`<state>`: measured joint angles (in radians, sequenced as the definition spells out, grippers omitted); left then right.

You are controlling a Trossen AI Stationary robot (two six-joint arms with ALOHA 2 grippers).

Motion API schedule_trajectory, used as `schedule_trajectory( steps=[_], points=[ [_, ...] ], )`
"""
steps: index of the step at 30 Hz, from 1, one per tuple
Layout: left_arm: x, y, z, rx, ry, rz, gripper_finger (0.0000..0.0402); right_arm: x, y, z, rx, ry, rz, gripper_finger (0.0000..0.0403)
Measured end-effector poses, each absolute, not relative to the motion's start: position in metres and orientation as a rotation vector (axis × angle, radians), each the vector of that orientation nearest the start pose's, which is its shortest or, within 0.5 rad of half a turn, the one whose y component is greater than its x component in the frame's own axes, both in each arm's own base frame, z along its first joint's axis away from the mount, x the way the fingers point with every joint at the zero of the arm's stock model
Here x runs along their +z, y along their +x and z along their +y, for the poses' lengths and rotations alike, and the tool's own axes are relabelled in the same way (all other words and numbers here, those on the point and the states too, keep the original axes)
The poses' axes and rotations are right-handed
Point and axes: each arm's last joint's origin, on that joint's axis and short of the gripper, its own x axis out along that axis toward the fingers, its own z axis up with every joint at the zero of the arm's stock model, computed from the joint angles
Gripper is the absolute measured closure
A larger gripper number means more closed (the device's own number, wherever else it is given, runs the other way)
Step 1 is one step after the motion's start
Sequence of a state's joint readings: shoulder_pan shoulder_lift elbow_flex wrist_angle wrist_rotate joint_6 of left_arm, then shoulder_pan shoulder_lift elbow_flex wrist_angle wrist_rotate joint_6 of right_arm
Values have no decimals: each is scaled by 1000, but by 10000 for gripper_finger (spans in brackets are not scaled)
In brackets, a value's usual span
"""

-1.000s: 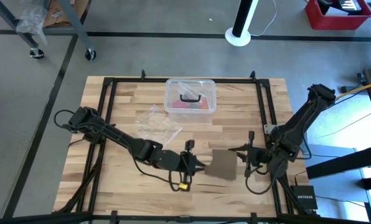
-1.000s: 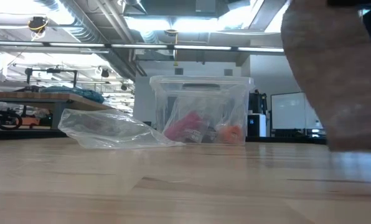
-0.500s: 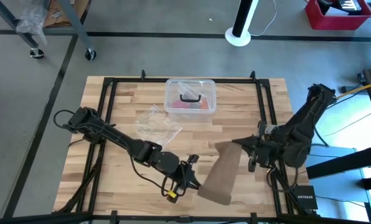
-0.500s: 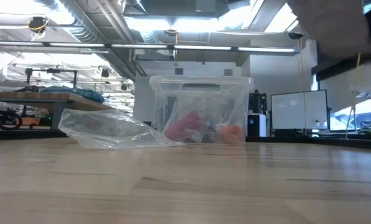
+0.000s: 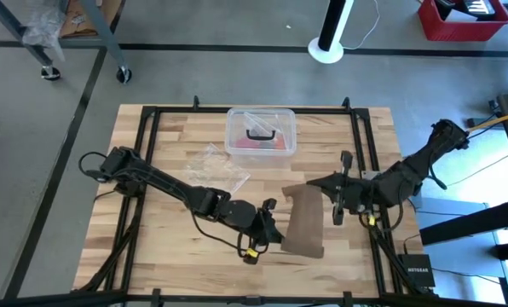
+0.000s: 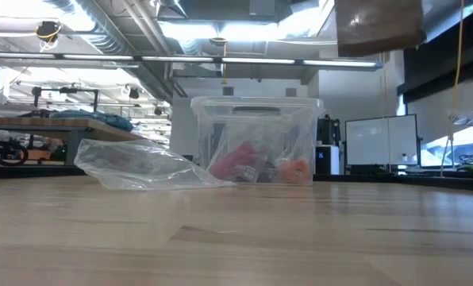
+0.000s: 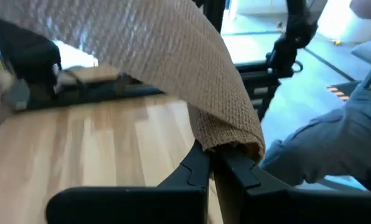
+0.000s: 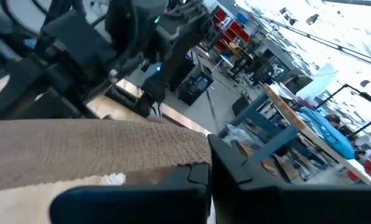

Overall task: Roll bandage
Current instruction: Roll the brown bandage

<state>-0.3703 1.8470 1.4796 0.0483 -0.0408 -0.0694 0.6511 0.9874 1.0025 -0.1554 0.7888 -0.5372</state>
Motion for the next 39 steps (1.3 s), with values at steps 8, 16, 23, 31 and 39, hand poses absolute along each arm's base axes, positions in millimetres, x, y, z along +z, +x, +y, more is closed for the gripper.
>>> schedule_trajectory(
  steps=[8, 16, 23, 31, 39],
  points=[
    [293, 414, -152, -279, 3, 266, 400, 421, 172, 104, -56, -490, -47, 397],
    [293, 420, -135, -13, -64, 237, 400, 421, 176, 107, -42, -513, -14, 396],
    [292, 419, -134, 29, -89, 246, 400, 416, 188, 115, -55, -601, 39, 396],
    [290, 417, -149, -154, 0, 260, 400, 427, 186, 94, -193, -678, 127, 396],
    [312, 394, -178, -351, 113, 186, 400, 389, 184, 79, -182, -511, 401, 398]
  ],
)
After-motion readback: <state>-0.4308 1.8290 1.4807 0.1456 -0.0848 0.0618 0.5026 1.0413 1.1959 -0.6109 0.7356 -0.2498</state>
